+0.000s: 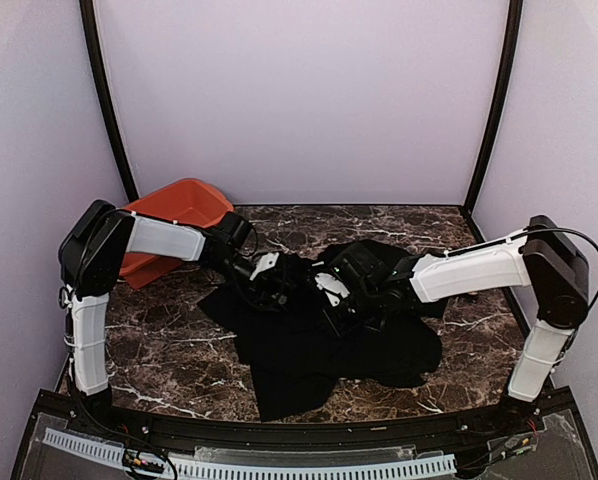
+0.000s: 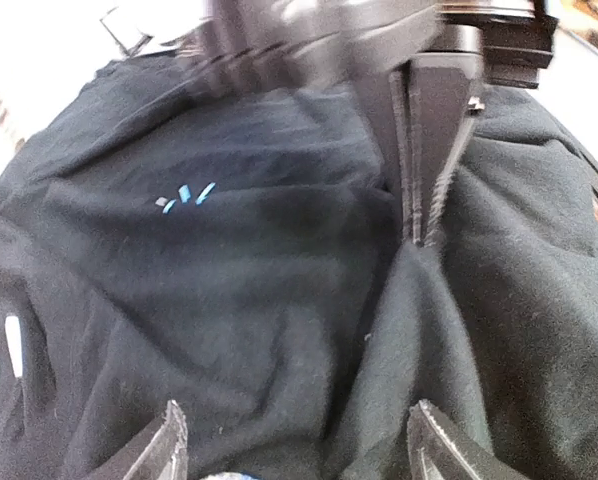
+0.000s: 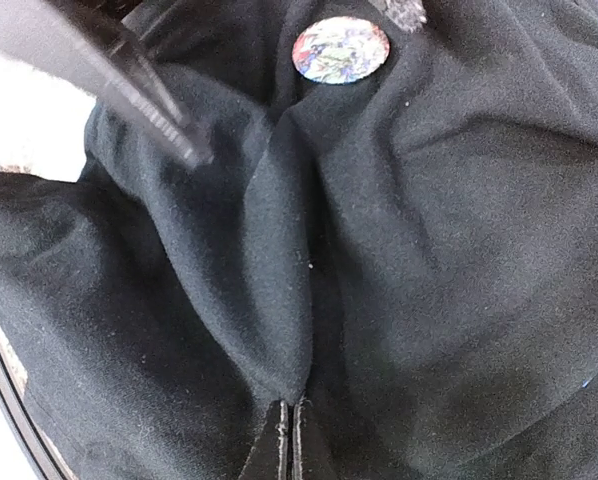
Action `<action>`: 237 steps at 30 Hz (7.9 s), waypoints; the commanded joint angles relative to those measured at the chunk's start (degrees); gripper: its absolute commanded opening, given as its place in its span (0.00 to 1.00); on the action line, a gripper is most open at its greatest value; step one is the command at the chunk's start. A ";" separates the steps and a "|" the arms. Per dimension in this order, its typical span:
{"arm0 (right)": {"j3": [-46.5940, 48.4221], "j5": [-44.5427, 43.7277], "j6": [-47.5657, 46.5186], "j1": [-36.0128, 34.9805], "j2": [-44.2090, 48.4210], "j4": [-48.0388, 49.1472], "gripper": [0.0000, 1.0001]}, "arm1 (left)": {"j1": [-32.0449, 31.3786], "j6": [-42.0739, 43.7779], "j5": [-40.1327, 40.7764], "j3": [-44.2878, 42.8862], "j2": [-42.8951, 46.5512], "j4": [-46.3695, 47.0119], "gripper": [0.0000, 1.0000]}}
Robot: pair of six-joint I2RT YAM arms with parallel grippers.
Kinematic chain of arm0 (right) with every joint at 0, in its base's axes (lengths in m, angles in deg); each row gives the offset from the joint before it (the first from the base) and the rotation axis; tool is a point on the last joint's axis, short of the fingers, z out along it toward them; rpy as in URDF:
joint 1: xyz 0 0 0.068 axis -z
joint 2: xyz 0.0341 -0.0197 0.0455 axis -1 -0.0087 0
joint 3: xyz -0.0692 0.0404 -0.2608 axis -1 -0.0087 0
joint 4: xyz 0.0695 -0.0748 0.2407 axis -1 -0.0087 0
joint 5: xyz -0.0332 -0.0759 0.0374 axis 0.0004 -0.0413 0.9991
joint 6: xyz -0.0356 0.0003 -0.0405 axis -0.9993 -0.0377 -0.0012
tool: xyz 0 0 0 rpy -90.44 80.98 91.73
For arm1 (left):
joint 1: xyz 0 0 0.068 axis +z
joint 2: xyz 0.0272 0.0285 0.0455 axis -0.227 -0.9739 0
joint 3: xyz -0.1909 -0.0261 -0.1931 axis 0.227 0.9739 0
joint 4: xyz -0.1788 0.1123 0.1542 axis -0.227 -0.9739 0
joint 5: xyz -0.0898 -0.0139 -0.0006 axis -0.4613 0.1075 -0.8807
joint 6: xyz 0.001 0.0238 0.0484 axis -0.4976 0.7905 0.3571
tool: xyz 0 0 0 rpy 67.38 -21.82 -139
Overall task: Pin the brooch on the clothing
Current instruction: Smooth out the clothing with brooches at the center of the board, then pick up the brooch from the brooch box, then pass from the right arm to the left
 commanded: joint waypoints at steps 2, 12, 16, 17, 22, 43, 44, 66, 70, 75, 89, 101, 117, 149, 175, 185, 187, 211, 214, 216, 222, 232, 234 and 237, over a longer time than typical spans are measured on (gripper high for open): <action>-0.14 1.20 0.43 0.73 0.83 1.85 0.00 | -2.73 9.38 1.41 -3.03 2.14 -9.70 0.74; -0.69 2.29 0.50 1.13 1.88 1.82 0.00 | -5.10 15.51 5.99 -5.09 -0.05 -16.46 0.67; -0.97 3.19 0.85 1.11 2.21 2.12 0.00 | -5.50 15.61 8.14 -4.94 -1.05 -16.07 0.64; -1.08 3.46 0.93 1.11 2.32 2.39 0.00 | -5.63 15.44 8.38 -4.93 -1.22 -15.71 0.61; -1.50 3.90 1.13 1.11 2.57 2.85 0.00 | -6.33 14.78 10.30 -5.86 -2.84 -15.96 0.55; 0.87 0.41 -3.53 1.45 2.80 -0.87 0.31 | -3.61 3.72 22.39 -10.49 -0.33 -13.18 0.01; 1.60 0.22 -3.92 1.51 2.37 -1.57 0.38 | -3.15 3.74 23.33 -9.79 1.38 -12.97 0.01; 6.12 -5.58 -7.79 2.33 1.39 -8.71 0.00 | -2.19 5.42 31.80 -4.21 7.79 -9.70 0.01; 9.70 -8.19 -13.27 4.00 2.54 -15.69 0.00 | -1.39 5.83 32.83 -5.03 8.84 -11.75 0.01; 10.75 -5.33 -16.44 4.71 1.77 -16.88 0.00 | -1.36 4.57 32.00 -5.50 9.72 -16.09 0.01; 12.23 0.38 -16.34 4.97 2.01 -18.46 0.31 | -2.59 0.84 39.47 -3.09 10.22 -14.26 0.17; 11.83 -12.90 -7.14 15.89 15.22 -21.22 0.75 | -2.77 -18.86 43.27 -1.12 20.54 -7.86 0.93; 3.18 -28.84 13.79 40.86 10.63 -25.18 0.86 | -10.02 -36.90 51.12 0.92 24.64 -14.35 0.99; -1.21 -17.91 14.25 55.61 -0.83 -15.42 0.65 | -10.12 -40.63 48.74 1.89 24.36 -13.07 0.99; -2.63 -17.15 12.91 55.61 5.73 -15.92 0.39 | -10.24 -41.21 48.05 1.73 24.00 -13.07 0.99; -1.31 4.95 10.65 49.53 16.48 -12.67 0.36 | -10.25 -39.28 37.98 4.37 26.18 -9.04 0.99; 1.41 10.17 10.01 46.78 16.69 -14.22 0.37 | -10.25 -37.48 34.45 5.69 27.59 -7.60 0.99; 10.98 67.05 16.61 21.82 8.66 -0.51 0.39 | -11.92 -28.04 6.87 16.61 39.29 4.75 0.99; 11.85 66.03 16.60 19.89 7.96 0.24 0.39 | -12.23 -28.53 7.97 16.86 39.40 5.60 0.99; 11.48 64.16 17.85 19.55 7.80 2.60 0.39 | -12.69 -29.57 9.38 16.87 39.17 6.63 0.99; 9.35 56.29 18.43 19.10 8.12 11.51 0.39 | -13.40 -39.74 13.38 18.72 37.74 16.23 0.99; 3.78 51.59 21.09 14.19 9.56 29.27 0.39 | -13.57 -48.14 17.20 24.12 40.52 29.03 0.99; 1.10 48.74 20.50 13.74 10.86 34.51 0.40 | -13.55 -52.36 13.50 24.48 39.36 32.74 0.99; -2.86 45.78 19.69 13.39 12.64 43.37 0.39 | -13.54 -59.17 9.57 25.23 37.47 40.22 0.99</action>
